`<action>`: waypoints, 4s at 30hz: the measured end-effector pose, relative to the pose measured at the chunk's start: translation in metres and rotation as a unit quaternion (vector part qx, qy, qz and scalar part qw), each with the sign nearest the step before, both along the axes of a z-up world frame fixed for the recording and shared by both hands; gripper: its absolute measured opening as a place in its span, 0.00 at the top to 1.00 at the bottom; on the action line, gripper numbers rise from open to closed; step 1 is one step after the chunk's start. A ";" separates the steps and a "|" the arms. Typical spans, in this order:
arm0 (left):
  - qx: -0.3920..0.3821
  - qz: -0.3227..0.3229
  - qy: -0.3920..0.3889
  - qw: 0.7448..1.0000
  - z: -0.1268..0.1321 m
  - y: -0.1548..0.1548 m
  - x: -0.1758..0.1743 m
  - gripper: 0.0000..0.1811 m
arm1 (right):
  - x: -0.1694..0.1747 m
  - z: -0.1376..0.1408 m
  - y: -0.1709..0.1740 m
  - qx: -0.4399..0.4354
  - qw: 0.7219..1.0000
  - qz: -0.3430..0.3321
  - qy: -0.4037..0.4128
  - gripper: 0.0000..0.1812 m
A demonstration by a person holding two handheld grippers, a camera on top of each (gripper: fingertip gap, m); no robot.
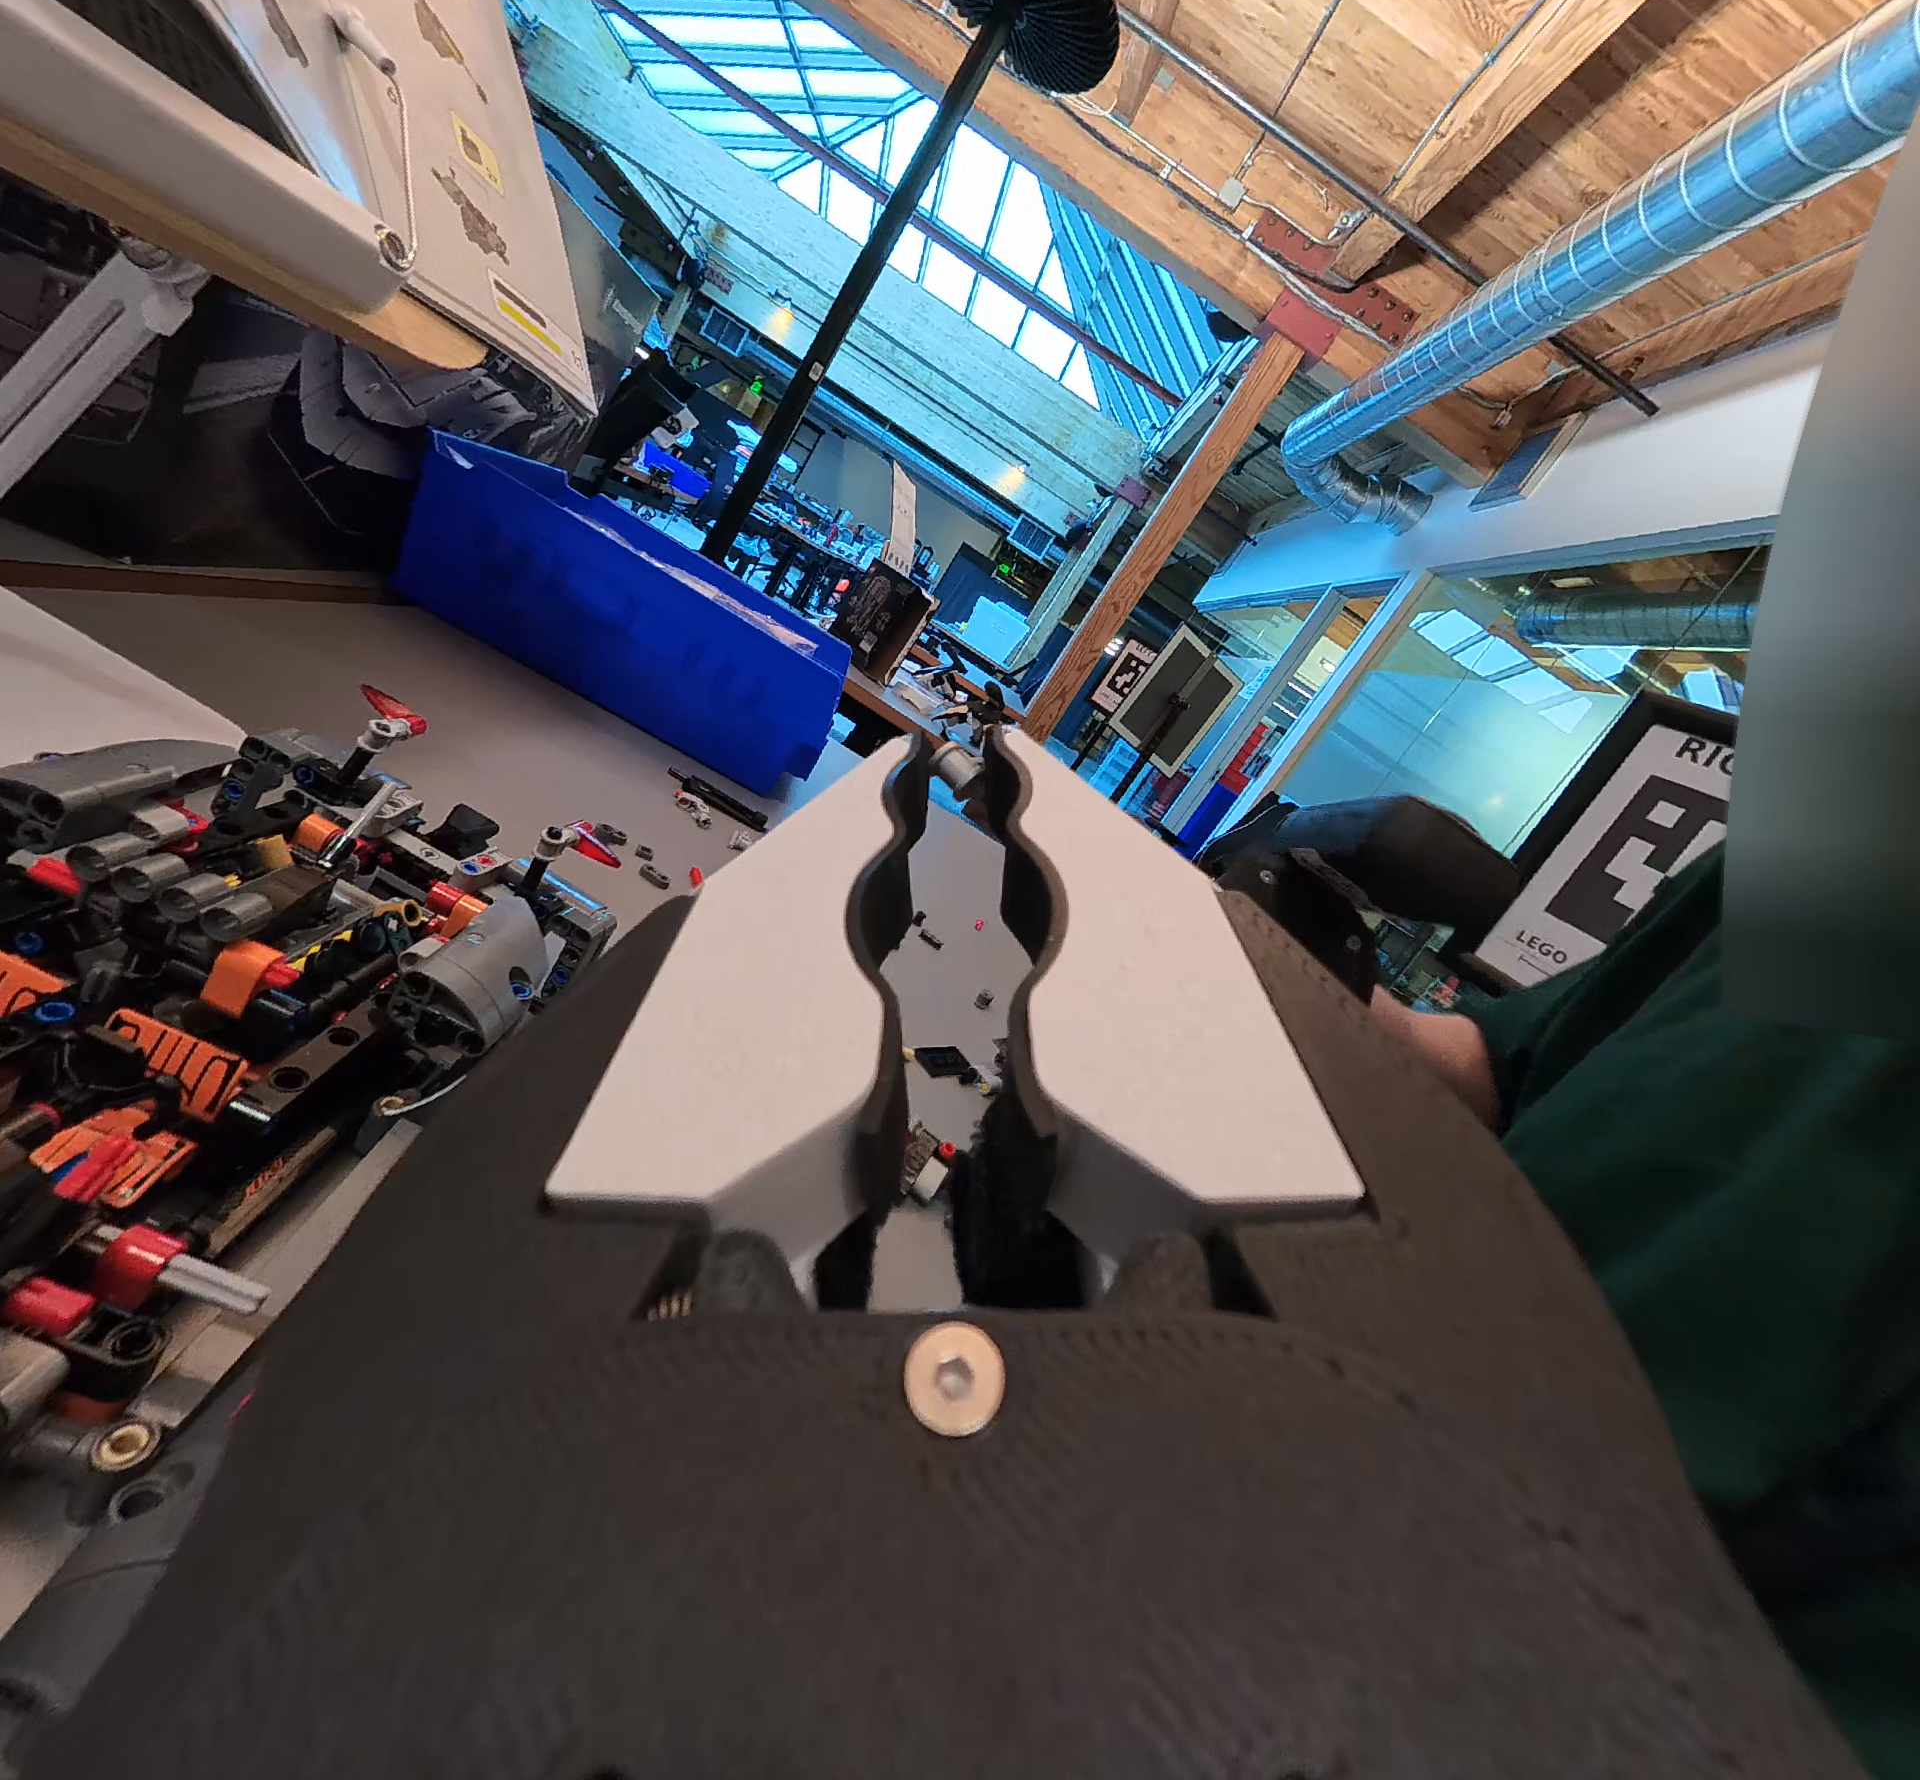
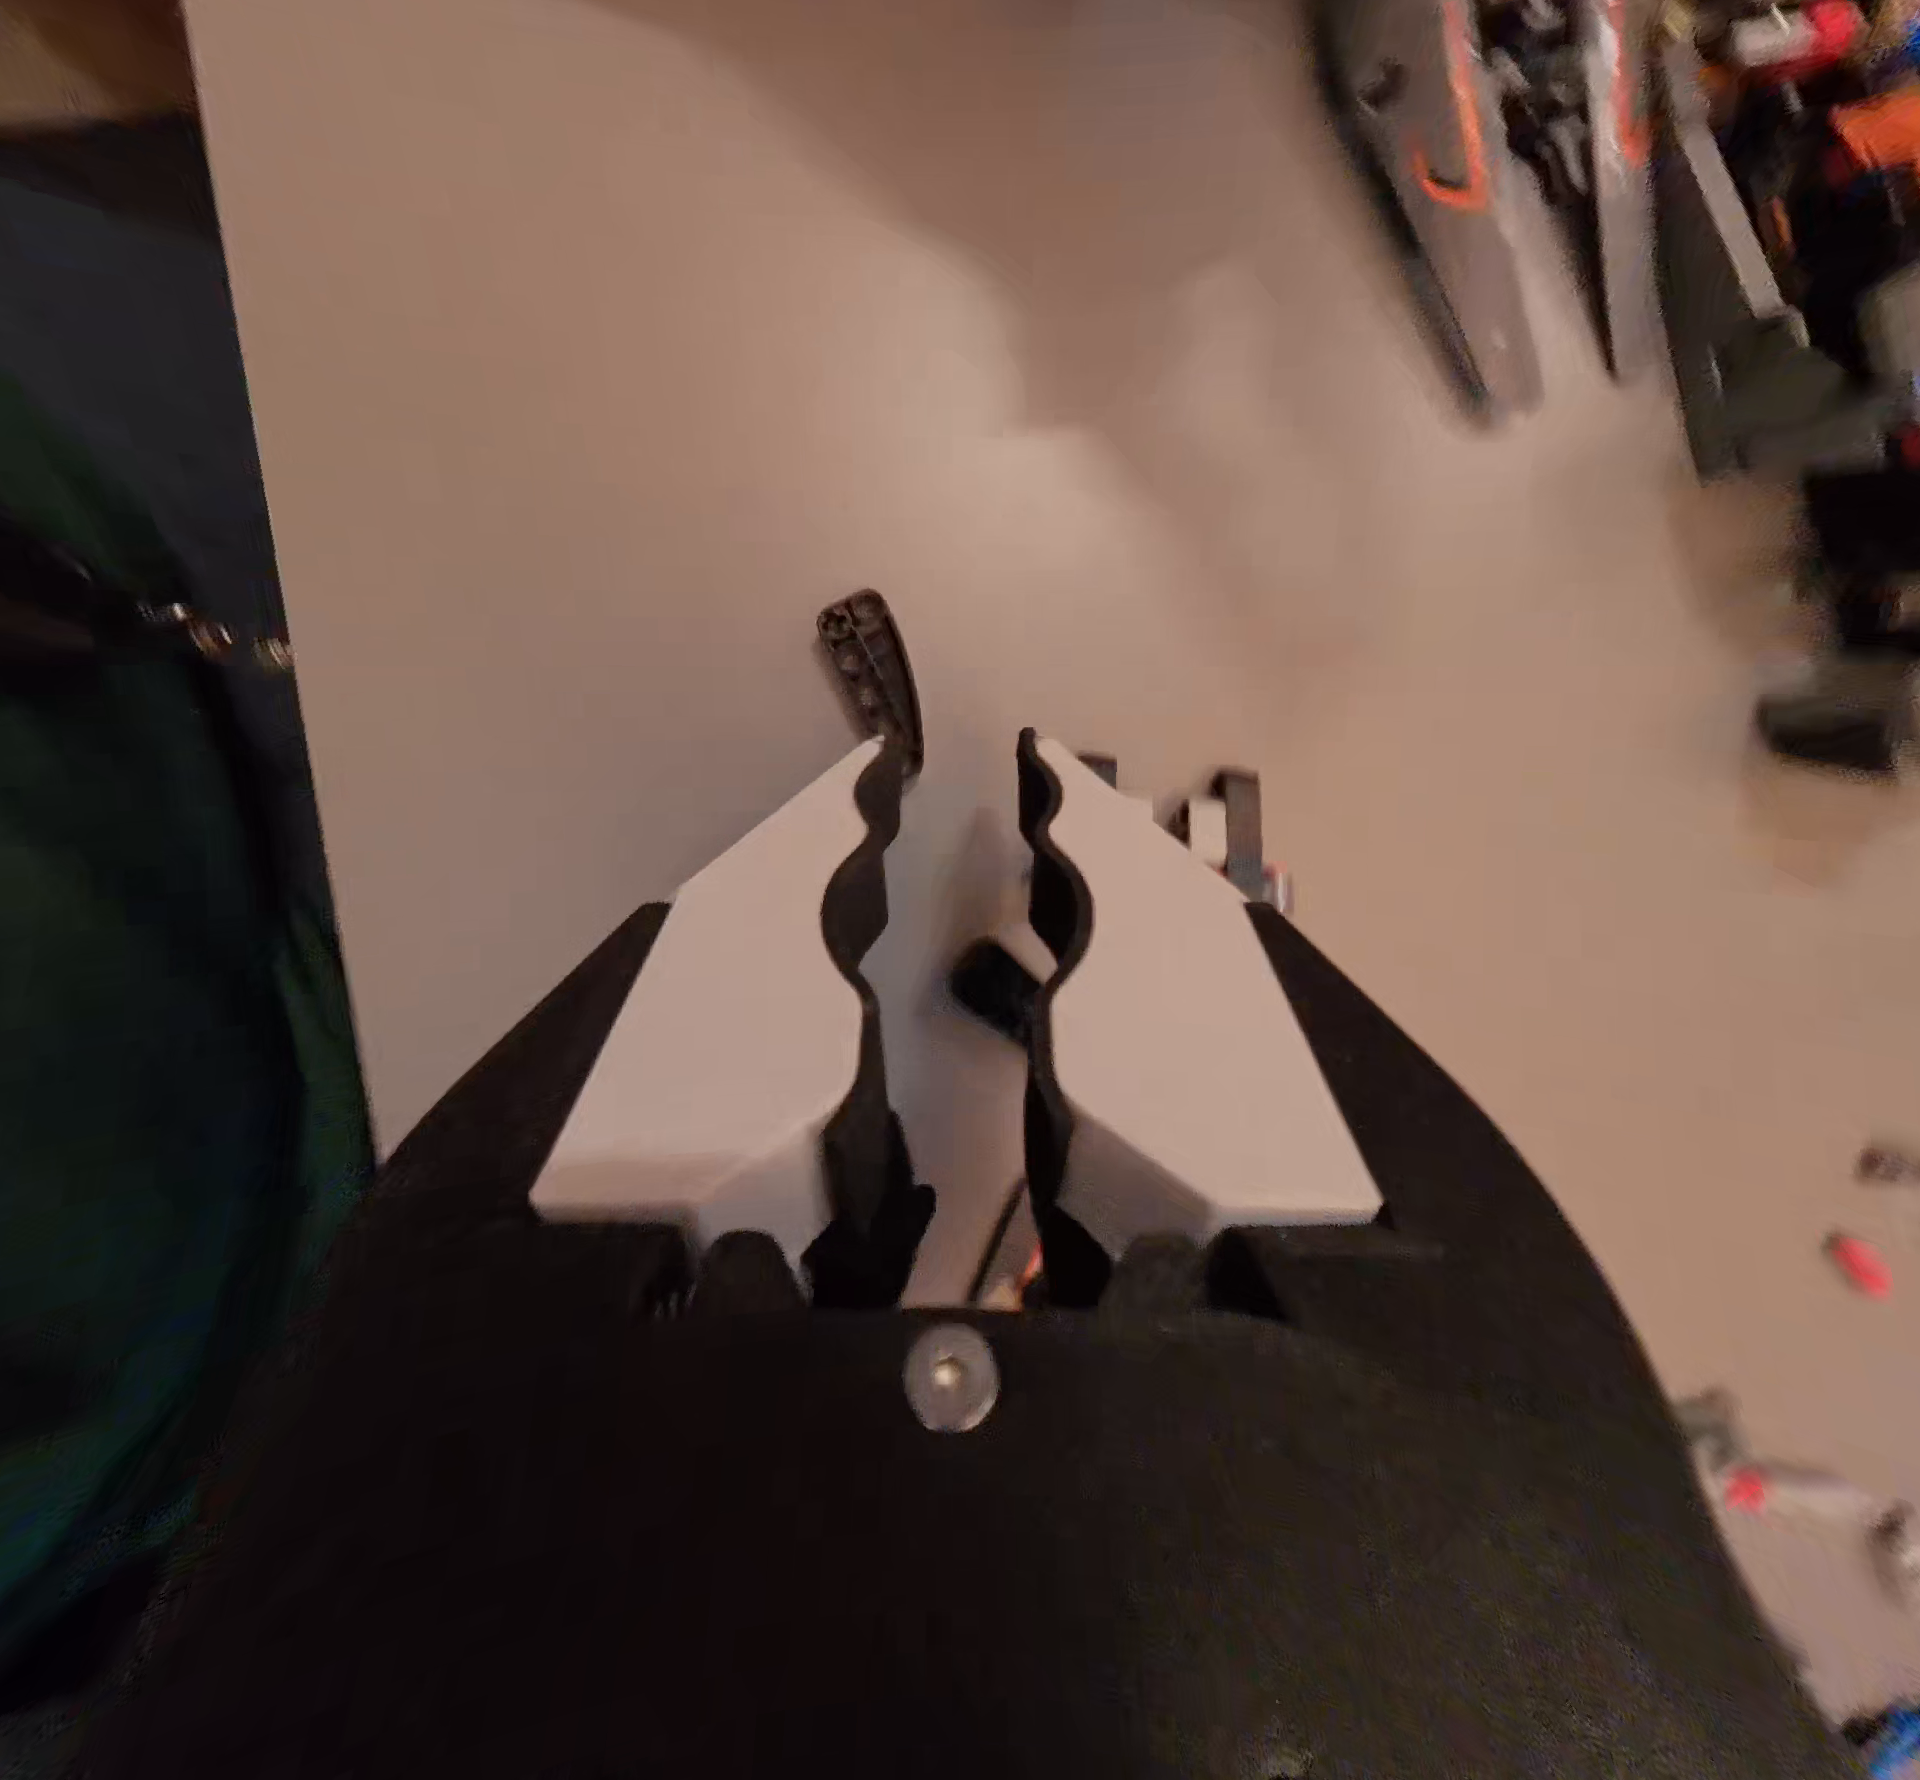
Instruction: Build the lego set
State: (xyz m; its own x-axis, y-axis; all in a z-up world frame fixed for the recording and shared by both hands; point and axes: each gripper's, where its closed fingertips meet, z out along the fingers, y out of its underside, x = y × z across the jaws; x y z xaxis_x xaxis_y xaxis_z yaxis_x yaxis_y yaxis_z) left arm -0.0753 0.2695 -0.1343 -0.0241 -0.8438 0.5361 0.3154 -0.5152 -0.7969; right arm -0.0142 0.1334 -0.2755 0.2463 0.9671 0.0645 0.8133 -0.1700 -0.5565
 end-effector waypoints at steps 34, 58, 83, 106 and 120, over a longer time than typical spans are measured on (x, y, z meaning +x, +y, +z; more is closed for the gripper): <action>0.011 -0.005 -0.001 1.000 0.007 -0.008 0.002 0.95 | -0.034 -0.007 -0.008 -0.048 0.984 -0.143 0.090 0.73; -0.051 -0.076 -0.119 0.989 0.024 -0.016 -0.004 0.96 | -0.044 0.152 0.072 0.196 0.925 -0.064 0.319 0.79; 0.041 -0.067 -0.120 0.990 0.037 -0.031 -0.008 0.96 | -0.057 0.174 0.079 0.192 0.893 -0.009 0.406 0.79; 0.012 -0.072 -0.121 0.990 0.030 -0.023 -0.007 0.96 | -0.058 0.168 0.079 0.195 0.896 0.009 0.399 0.79; 0.016 -0.066 -0.120 0.990 0.030 -0.022 -0.008 0.96 | -0.058 0.170 0.081 0.187 0.892 0.005 0.411 0.79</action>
State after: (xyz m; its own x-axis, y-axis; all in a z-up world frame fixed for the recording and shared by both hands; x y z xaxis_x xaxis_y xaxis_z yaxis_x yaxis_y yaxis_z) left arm -0.0832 0.2474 -0.1041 -0.2585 -0.8416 0.4742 0.4302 -0.5399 -0.7235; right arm -0.0724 0.2142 -0.1058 0.3514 0.9178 0.1850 0.1056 0.1575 -0.9819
